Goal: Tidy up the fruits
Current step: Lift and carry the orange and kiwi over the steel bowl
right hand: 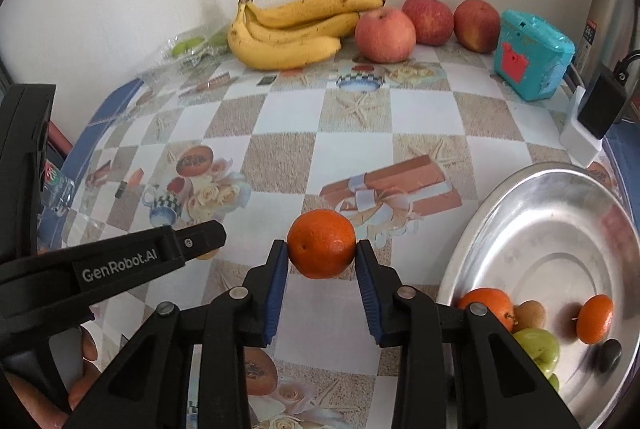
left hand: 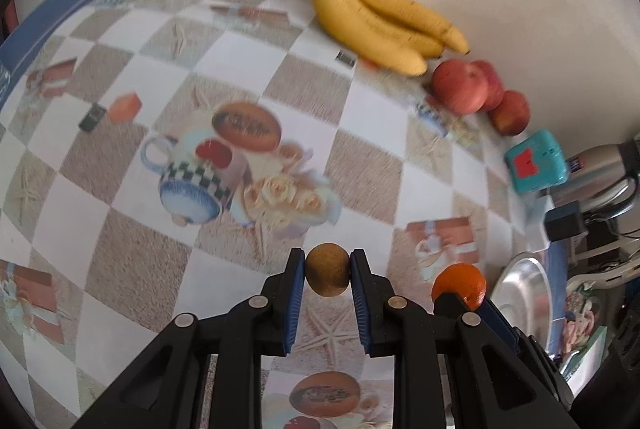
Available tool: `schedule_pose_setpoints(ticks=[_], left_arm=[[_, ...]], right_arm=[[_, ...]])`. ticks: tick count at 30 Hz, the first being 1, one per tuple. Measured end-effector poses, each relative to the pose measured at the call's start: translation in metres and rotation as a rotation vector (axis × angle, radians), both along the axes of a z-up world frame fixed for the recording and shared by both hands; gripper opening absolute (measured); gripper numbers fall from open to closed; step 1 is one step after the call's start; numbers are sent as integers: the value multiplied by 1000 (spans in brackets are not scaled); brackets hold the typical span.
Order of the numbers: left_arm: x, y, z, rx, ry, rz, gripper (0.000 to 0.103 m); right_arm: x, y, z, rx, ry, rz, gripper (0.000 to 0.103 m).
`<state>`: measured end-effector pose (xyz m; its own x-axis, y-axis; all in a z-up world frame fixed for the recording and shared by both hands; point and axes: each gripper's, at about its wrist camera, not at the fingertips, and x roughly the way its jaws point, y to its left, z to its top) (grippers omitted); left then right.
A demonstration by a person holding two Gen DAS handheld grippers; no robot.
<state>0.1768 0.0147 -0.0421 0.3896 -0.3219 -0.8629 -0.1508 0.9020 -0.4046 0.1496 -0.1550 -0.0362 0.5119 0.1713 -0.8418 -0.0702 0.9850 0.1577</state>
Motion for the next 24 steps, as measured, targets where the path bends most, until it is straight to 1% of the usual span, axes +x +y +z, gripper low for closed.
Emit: schedule_pose_setpoints(ticks=[7, 14, 18, 24], left_arm=[[1, 0, 32, -8, -64, 0, 25], [-2, 4, 56, -21, -106, 10, 25], [-4, 5, 62, -26, -119, 12, 25], [-5, 0, 61, -32, -108, 10, 25]], right_arm=[[-3, -6, 27, 12, -60, -20, 36], [-6, -15, 42, 40, -75, -43, 36], [-8, -19, 48, 48, -81, -49, 36], [-10, -24, 48, 40, -72, -56, 36]])
